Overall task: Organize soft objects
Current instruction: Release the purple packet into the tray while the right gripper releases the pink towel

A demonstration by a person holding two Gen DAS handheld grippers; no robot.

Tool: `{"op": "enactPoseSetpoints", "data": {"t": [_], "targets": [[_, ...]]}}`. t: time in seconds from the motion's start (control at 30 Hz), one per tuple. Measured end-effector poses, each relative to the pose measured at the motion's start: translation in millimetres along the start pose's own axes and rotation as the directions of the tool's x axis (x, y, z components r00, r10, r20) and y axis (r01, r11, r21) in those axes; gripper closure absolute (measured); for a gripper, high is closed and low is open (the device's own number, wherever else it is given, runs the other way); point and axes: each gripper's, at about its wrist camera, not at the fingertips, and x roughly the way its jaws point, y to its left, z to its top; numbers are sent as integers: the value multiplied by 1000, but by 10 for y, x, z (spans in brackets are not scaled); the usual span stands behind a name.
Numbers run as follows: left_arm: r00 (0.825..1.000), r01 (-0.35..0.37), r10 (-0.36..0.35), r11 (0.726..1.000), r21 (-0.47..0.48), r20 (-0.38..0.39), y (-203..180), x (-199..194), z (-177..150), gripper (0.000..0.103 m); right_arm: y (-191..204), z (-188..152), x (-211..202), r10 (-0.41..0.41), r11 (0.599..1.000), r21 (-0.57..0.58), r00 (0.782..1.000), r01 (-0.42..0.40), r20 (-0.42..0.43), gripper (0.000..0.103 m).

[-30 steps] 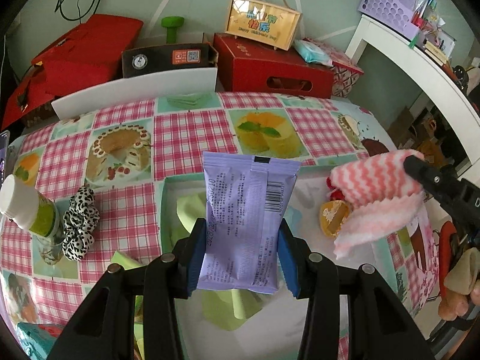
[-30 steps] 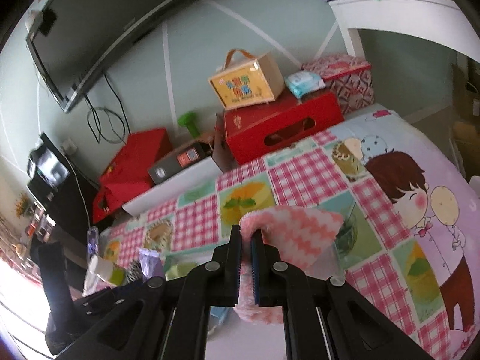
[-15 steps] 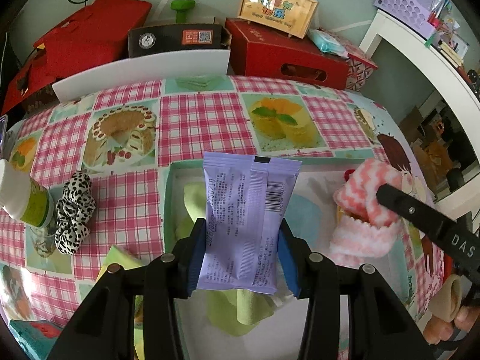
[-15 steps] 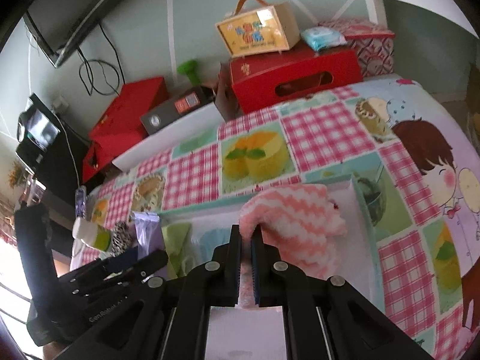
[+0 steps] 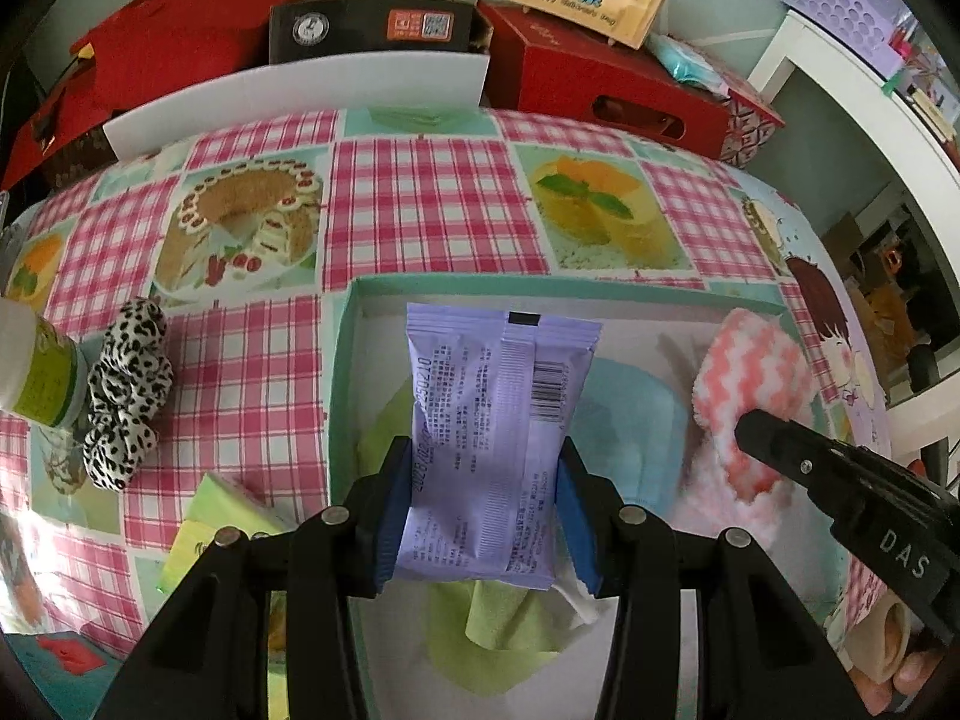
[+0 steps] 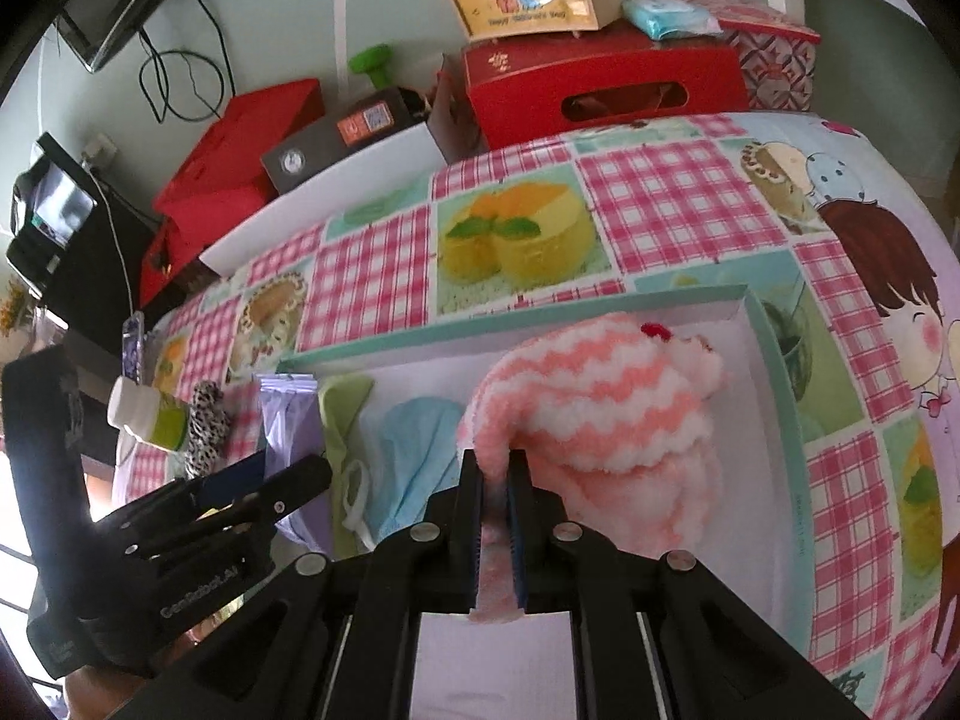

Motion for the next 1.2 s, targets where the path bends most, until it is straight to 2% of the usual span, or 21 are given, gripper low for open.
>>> {"op": "enactPoseSetpoints", "data": {"t": [0.37, 0.5, 0.57, 0.6, 0.87, 0.9, 0.93, 0.97, 1.0, 1.07, 1.13, 1.2], "targets": [[999, -18, 18, 1000, 4, -31, -47, 78, -11, 54, 97, -40, 163, -25, 999, -42, 998, 23, -55, 93], [999, -33, 34, 999, 12, -40, -73, 18, -3, 53, 127, -24, 108, -43, 997, -62, 998, 41, -40, 91], [999, -35, 35, 999, 15, -35, -84, -27, -3, 50, 150, -13, 85, -50, 997, -69, 998, 47, -30, 80], [999, -34, 34, 999, 17, -30, -91, -55, -1, 46, 151, -11, 68, -54, 996, -71, 998, 52, -26, 79], [999, -38, 38, 999, -13, 9, -5, -275, 37, 44, 221, 23, -98, -100, 991, -90, 995, 102, 25, 78], [999, -44, 44, 999, -22, 12, 21, -287, 41, 43, 230, 25, -99, -109, 990, -93, 994, 111, 27, 76], [999, -51, 51, 998, -32, 14, 50, -296, 44, 43, 237, 24, -91, -121, 988, -94, 992, 123, 26, 66], [998, -55, 56, 998, -39, 15, 68, -300, 44, 42, 239, 21, -82, -132, 986, -96, 991, 134, 25, 49], [998, -59, 60, 997, -49, 18, 100, -303, 49, 37, 244, 21, -73, -144, 984, -100, 989, 146, 27, 43], [998, -63, 65, 996, -64, 23, 139, -299, 50, 24, 254, 21, -68, -159, 981, -110, 987, 161, 32, 40], [997, -67, 70, 995, -79, 34, 182, -303, 51, 22, 264, 23, -66, -162, 979, -117, 986, 165, 35, 38], [996, -74, 78, 993, -93, 41, 221, -302, 43, 18, 264, 26, -56, -176, 976, -122, 984, 179, 38, 29]]}}
